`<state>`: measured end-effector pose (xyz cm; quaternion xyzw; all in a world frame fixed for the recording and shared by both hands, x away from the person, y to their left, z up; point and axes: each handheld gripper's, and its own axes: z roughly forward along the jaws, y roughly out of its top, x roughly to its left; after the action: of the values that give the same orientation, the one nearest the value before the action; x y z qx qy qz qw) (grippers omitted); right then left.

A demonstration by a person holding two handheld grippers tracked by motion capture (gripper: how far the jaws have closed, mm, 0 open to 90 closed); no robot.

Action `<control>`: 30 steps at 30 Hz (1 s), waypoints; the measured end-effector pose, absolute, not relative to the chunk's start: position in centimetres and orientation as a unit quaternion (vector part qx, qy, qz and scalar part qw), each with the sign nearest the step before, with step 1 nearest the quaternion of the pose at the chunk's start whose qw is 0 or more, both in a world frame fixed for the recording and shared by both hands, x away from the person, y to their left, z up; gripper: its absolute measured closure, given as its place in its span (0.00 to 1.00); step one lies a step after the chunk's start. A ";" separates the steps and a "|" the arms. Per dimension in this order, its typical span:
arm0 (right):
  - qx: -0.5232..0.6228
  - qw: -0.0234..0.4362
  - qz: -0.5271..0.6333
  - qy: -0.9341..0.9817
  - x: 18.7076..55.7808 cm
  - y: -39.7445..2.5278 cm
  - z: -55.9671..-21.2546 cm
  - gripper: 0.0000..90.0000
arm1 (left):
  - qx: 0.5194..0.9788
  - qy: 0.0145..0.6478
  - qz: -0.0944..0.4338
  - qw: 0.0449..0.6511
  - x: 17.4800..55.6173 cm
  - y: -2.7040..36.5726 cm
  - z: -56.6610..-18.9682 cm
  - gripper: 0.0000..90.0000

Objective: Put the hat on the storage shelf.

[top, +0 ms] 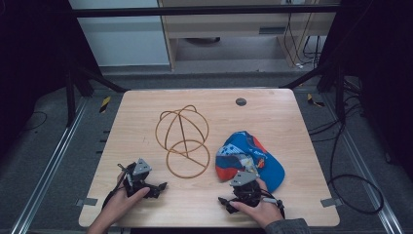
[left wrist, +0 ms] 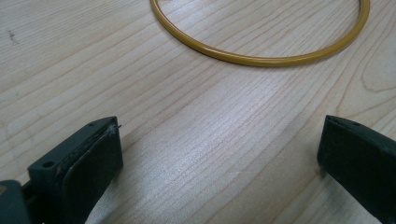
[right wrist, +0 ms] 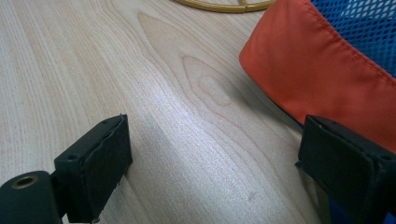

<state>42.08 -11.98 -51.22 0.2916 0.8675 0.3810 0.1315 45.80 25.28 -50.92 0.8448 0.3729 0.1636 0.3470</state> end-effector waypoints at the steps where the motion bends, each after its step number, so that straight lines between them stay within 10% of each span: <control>1: 0.292 0.131 0.381 0.868 42.1 -12.0 -51.2 0.10 | 0.845 0.373 0.164 0.347 45.8 25.3 -50.9 0.00; 30: 0.327 0.178 0.363 0.854 40.9 -17.4 -46.8 0.13 | 0.846 0.370 0.163 0.347 45.8 25.2 -50.9 0.00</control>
<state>40.87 -17.43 -46.75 0.3267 0.8541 0.3633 0.1783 45.82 25.21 -50.92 0.8460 0.3703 0.1634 0.3472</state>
